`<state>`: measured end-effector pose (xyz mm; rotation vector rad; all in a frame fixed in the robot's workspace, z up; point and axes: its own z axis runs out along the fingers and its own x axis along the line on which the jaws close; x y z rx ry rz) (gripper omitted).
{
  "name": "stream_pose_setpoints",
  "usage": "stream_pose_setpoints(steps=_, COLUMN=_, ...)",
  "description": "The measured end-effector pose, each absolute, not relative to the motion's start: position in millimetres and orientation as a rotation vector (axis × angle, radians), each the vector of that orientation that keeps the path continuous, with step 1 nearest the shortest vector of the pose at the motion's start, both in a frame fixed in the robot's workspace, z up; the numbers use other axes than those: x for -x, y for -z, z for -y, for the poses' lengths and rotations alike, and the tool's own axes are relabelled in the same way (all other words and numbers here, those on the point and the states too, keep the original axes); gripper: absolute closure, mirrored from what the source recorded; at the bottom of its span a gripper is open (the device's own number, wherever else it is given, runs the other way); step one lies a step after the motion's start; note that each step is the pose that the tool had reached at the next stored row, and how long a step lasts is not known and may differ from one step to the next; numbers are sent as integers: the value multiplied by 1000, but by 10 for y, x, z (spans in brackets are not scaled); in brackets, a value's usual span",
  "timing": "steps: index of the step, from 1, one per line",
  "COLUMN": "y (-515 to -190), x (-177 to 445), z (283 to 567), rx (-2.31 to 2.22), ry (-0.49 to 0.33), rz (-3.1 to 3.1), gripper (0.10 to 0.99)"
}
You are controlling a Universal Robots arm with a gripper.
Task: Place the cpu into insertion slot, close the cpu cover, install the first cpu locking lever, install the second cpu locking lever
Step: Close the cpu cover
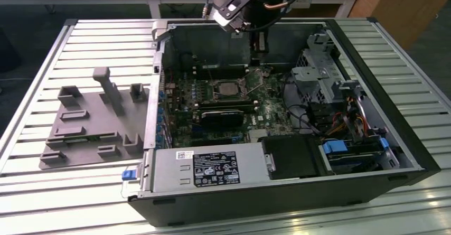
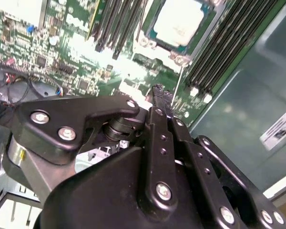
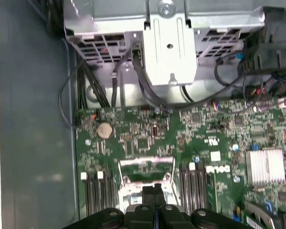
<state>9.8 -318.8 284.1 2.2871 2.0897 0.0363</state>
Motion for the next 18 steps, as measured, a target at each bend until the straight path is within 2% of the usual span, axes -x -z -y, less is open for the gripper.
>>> stream_pose_setpoints(steps=18, y=-2731, x=-502, z=3188, rx=-2292, ry=-27, rz=-2094, gripper=984)
